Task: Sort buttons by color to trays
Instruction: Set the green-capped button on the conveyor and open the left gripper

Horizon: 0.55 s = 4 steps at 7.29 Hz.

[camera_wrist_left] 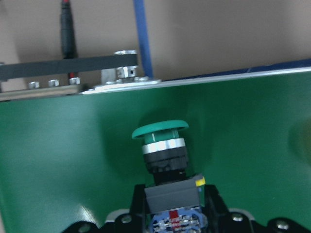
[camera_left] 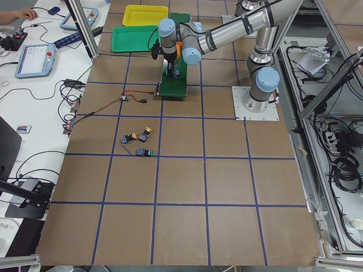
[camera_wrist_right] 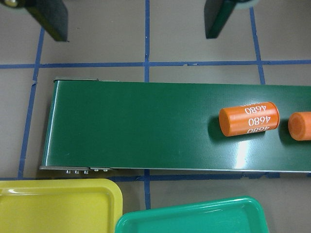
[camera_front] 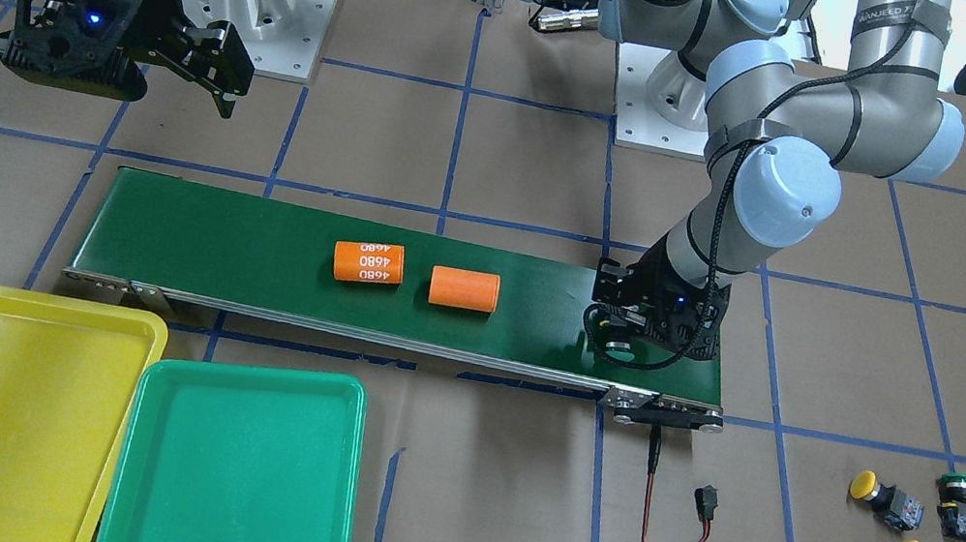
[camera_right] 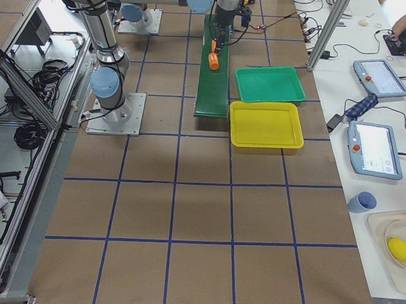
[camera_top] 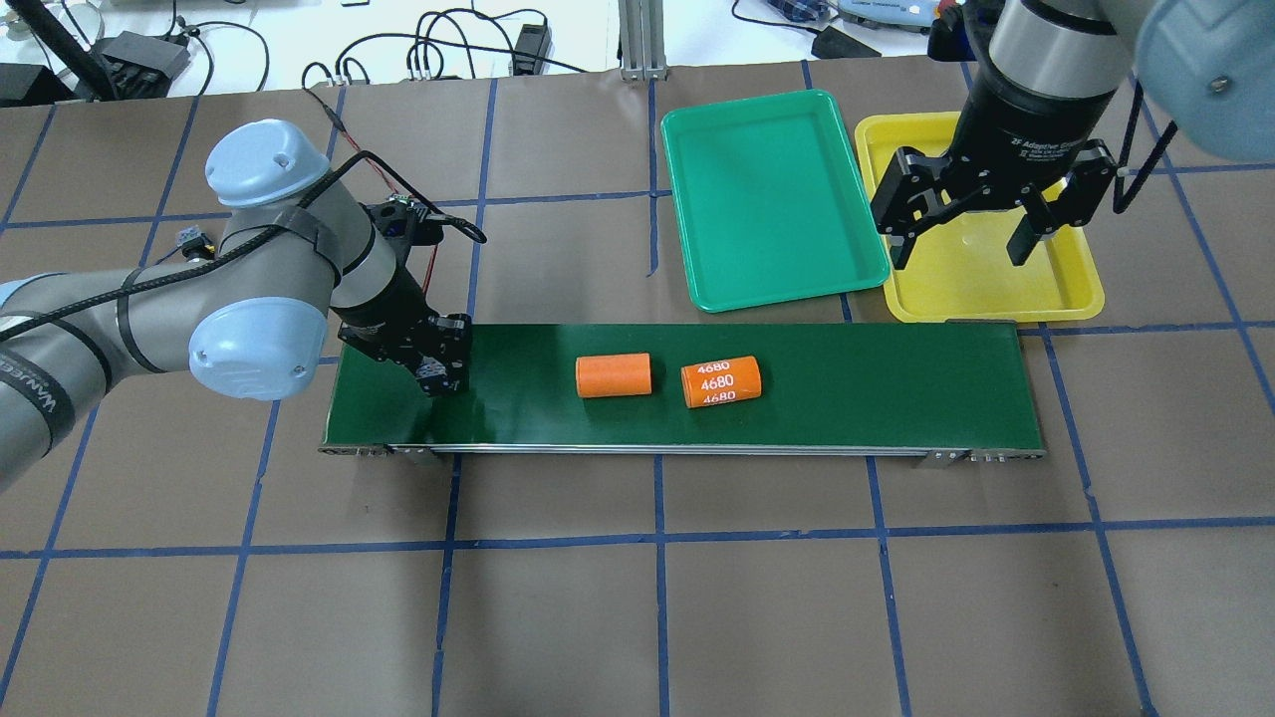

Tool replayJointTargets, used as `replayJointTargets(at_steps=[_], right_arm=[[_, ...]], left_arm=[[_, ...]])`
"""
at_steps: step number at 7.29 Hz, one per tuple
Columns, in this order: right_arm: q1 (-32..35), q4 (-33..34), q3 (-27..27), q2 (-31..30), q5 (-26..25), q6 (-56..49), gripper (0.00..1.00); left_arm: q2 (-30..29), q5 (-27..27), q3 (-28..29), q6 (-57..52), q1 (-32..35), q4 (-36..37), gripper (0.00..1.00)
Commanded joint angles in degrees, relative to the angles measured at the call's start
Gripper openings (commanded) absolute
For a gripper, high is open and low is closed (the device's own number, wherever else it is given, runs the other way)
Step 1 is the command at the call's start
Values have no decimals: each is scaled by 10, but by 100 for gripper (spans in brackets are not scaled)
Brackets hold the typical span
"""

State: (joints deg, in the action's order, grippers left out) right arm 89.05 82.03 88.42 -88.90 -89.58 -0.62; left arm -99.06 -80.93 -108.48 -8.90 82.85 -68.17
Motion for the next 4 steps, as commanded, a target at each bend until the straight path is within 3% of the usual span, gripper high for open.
replayJointTargets(at_steps=[1,3,4], right_arm=[[2,1,0,0,-1,0,100],[1,2,0,0,-1,0,100],[2,1,0,0,-2,-1,100]], left_arm=[[-49,0,120,-47,-115,-81,100],[-137,-53,213,-81,-166,-75,100],[-177,-53,243,-109,-204,-62,100]])
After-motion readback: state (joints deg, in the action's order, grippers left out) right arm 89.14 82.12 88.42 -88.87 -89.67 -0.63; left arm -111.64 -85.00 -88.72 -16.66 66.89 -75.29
